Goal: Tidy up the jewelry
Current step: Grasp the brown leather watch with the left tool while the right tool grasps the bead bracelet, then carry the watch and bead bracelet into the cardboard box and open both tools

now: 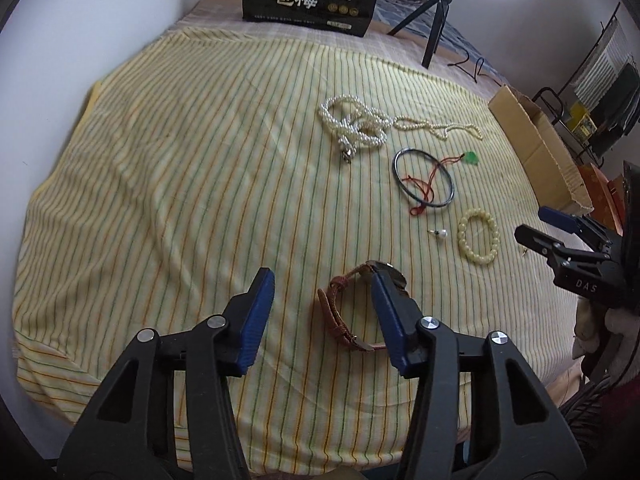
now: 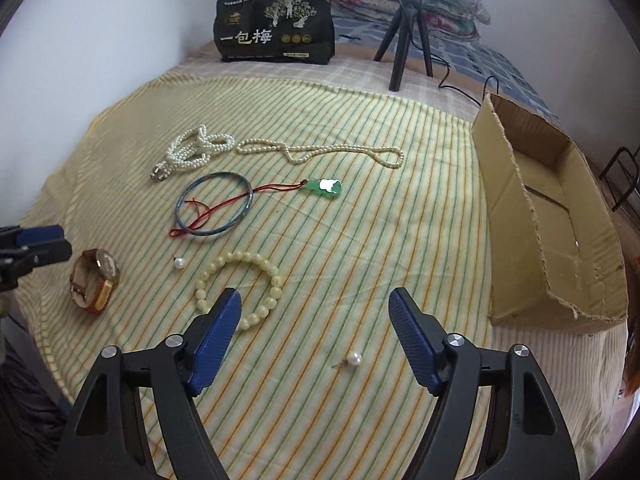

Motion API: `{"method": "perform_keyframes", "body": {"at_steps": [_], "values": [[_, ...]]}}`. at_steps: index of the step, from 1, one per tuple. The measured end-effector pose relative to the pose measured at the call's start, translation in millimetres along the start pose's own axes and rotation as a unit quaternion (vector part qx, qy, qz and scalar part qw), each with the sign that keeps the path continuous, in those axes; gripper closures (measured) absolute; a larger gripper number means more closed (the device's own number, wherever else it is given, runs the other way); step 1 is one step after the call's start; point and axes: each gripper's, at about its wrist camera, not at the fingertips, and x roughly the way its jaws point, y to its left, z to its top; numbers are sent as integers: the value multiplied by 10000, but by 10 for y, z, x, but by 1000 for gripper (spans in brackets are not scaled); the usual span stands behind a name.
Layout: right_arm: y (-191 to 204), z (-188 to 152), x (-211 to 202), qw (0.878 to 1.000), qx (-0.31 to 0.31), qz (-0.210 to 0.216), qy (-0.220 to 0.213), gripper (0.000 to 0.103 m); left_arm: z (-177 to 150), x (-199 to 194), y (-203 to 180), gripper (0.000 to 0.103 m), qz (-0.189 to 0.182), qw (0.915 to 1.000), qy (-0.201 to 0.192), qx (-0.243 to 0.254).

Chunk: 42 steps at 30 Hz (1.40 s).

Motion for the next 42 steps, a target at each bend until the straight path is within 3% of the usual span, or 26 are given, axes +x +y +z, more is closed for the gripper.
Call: {"method": "perform_keyframes", "body": {"at_steps": [3,6,12,15,20,26,31,33,36,42], "values": [[24,15,68,10000,-26,7,55,33,-6,63,24,54,-62,9998,142,-81],[63,23,143,9998,-68,31,168,42,0,110,43,58,-82,9997,212,-115],[82,31,236,9995,7,180,262,42,13,198,56,62,-86,9993,339,-158],[42,47,289,9985,188,393,338,53,-1,240,86,65,-101,9989,403,-211],[-46,63,364,9961,468,626,408,56,-16,262,112,68,-87,9988,434,-232],[31,106,422,9974,303,505,417,59,-29,290,112,72,-44,9988,439,-197],[257,114,455,9986,-332,99,409,67,-11,342,70,83,54,9991,419,-105],[334,109,447,9977,-560,26,376,80,-11,350,40,89,63,9991,406,-59],[438,87,417,9966,-745,3,345,95,-12,351,-15,90,141,9992,361,8],[381,79,350,9973,-682,85,261,97,-36,304,4,92,125,9995,291,-41]]}}
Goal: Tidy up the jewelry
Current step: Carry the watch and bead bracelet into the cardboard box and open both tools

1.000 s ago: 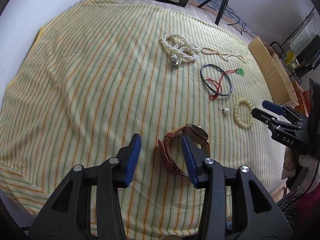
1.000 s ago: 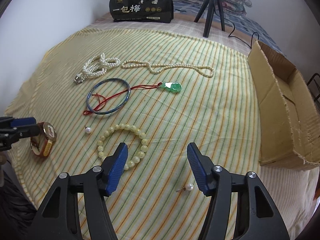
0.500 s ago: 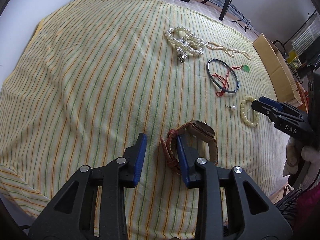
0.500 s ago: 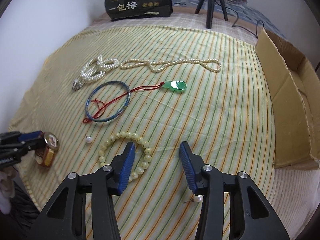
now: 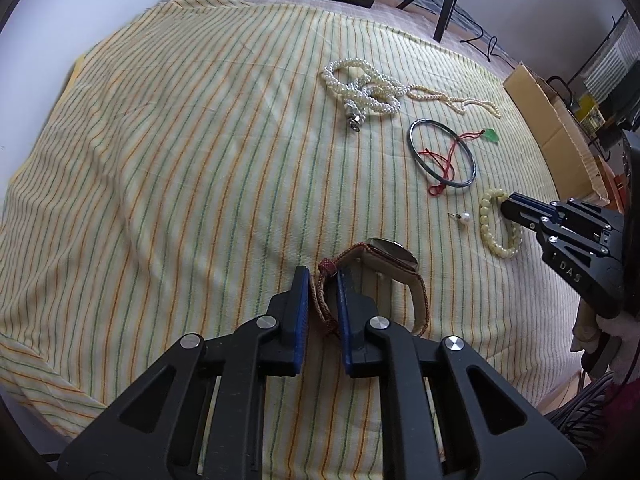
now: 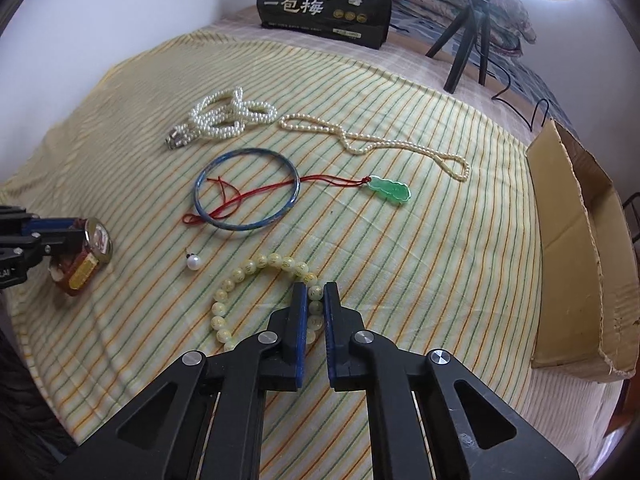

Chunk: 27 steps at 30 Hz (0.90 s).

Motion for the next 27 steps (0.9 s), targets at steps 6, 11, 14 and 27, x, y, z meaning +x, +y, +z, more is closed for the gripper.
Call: {"method": "perform_keyframes", "body": {"at_steps": [6,11,14,27], "values": [[-105,54,-168,9994,189,61,-289,97,4,-143,35,92,39,9997,-241,-27],[-171,87,-344,9980,308,18,-554,97,41,-251,-61,92,-19,9991,-424,35],[-211,104,-433,9970,375,10,-674,97,74,-335,-167,92,-96,9984,-549,116],[-775,151,-968,9851,899,-283,-1442,97,348,-528,-942,92,-549,9919,-992,578]]}}
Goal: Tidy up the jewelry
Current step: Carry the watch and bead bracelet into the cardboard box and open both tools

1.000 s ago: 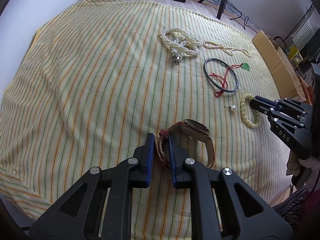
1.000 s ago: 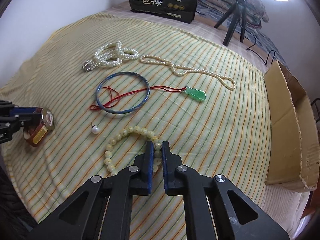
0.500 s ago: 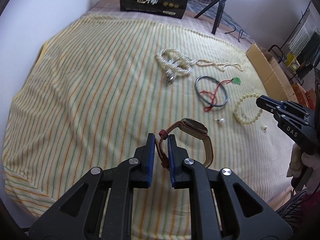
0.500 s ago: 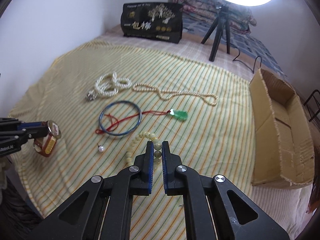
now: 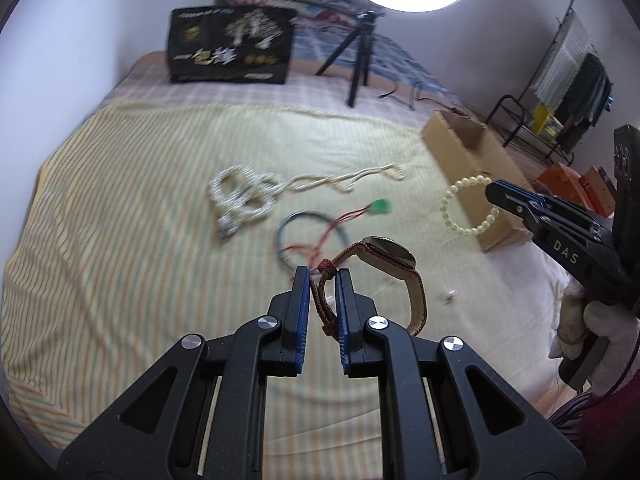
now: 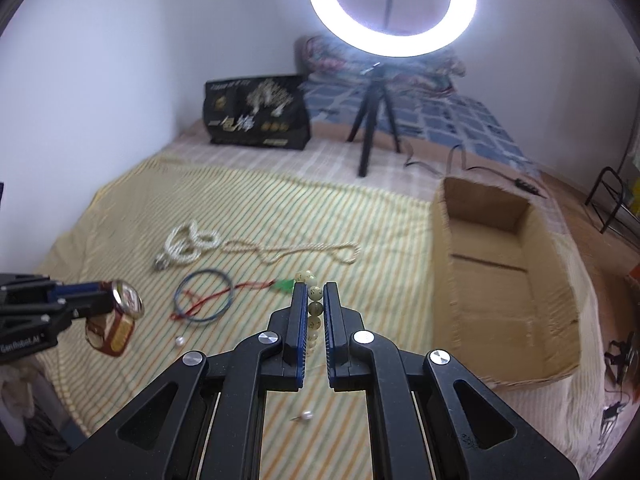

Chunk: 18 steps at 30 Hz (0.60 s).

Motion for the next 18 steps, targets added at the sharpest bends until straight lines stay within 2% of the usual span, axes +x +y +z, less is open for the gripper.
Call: {"method": "perform_keyframes", "body": {"at_steps": [8,18], "values": [[-514,113,-120,9987,359,-277,-251,97,237,157,-525,92,-262,9992,-112,284],[-1206,243,-4,9950,732,-582,-349,97,485,495,-1198,92,-525,9963,-108,669]]}}
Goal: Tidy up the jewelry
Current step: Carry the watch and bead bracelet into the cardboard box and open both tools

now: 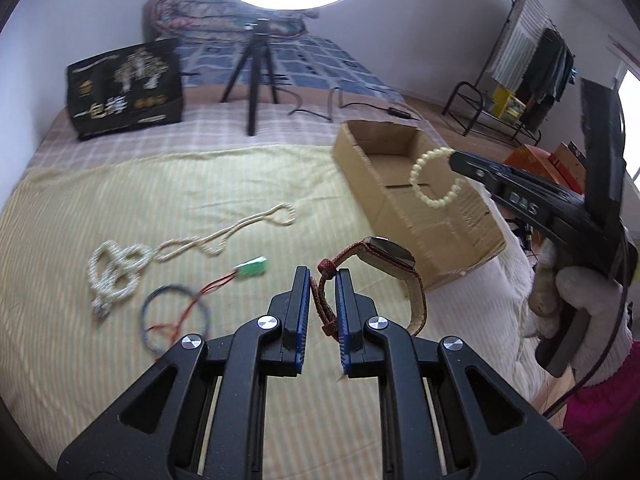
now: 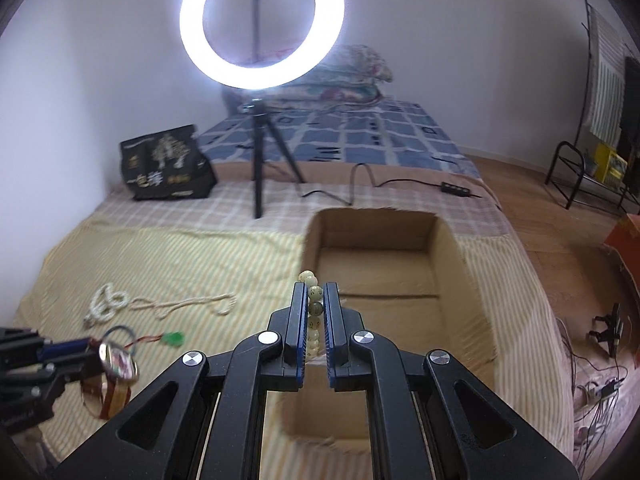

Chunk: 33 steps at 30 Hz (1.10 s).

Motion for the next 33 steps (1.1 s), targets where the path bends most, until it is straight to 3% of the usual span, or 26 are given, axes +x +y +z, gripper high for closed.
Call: {"method": "perform_keyframes", "body": {"at_steps": [16,31,33], "values": [[-648,150,557,9987,438,-225,119,97,302,742,-834,92,-362,9980,226,474],[-746,198,666,9980,507,-352,113,97,345,924,-887,89,-426,9973,299,514],[-745,207,657,9978,515,-400,106,87,346,902,-901,89,-400,9973,270,545]]}}
